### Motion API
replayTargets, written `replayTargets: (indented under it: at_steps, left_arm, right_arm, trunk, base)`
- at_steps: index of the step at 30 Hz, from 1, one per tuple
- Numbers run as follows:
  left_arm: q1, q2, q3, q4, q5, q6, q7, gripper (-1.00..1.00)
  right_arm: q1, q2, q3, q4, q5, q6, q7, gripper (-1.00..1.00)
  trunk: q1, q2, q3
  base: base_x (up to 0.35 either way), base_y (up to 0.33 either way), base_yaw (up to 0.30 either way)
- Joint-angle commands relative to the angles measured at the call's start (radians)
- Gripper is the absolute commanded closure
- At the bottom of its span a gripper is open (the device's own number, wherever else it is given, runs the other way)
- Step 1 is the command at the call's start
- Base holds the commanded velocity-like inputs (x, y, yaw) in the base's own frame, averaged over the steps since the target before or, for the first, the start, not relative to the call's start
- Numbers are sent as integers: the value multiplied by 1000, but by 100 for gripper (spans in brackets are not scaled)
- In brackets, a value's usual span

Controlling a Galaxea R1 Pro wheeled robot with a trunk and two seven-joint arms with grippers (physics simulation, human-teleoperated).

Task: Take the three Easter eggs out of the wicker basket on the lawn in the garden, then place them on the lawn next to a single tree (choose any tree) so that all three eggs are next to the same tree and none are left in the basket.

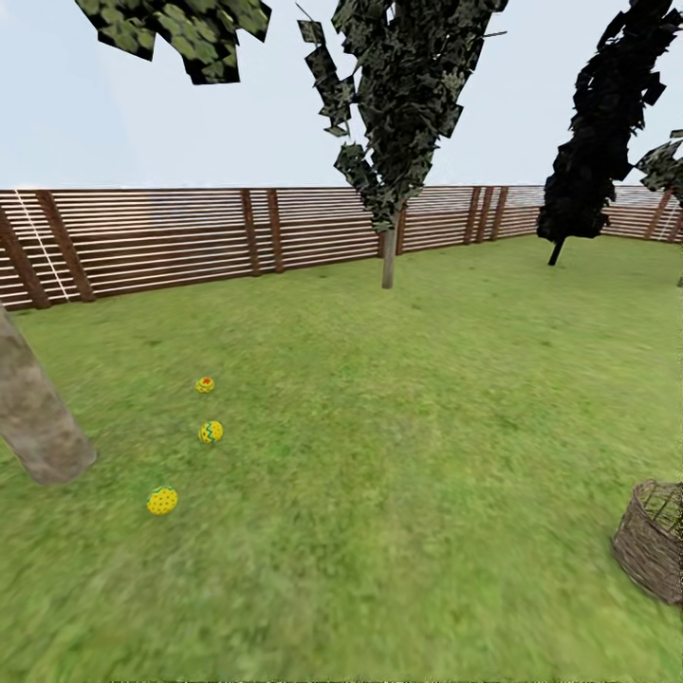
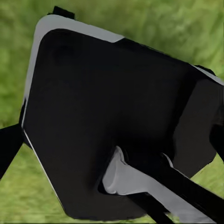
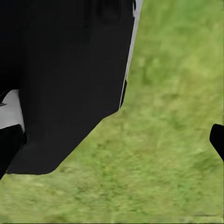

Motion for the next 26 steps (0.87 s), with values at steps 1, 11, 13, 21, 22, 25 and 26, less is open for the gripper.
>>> replayTargets:
  at_steps: [1,11,13,21,22,25,26]
  left_arm:
    - [8,0,11,2,-13,2,-3,-100]
    - [165,-27,8,0,-165,8,-8,-100]
    - [170,-25,8,-7,-166,8,-6,-100]
    - [173,-29,13,-13,-162,3,-4,-100]
    - [173,-29,13,-12,-163,3,-4,-100]
    - [173,-25,11,-11,-165,4,-4,-100]
    - [173,-24,11,-11,-165,4,-4,-100]
  right_arm:
    - [11,1,7,1,8,1,4,-100]
    - [154,15,6,0,1,-29,-7,-100]
    - [157,16,4,-2,-3,-32,-7,-100]
    - [159,1,4,-13,-3,-36,-8,-100]
    - [159,1,4,-13,-3,-36,-8,-100]
    - [159,0,4,-13,-4,-36,-8,-100]
    - [159,0,3,-13,-5,-36,-8,-100]
  trunk:
    - [1,-2,-3]
    - [1,-2,-15]
    - [1,-2,-15]
    - [1,-2,-15]
    - [1,-2,-15]
    - [1,-2,-15]
    - [1,-2,-15]
  base:
    - [0,0,-66]
    - [0,0,-23]
    - [0,0,0]
    - [0,0,0]
    - [0,0,0]
    - [0,0,0]
    - [0,0,0]
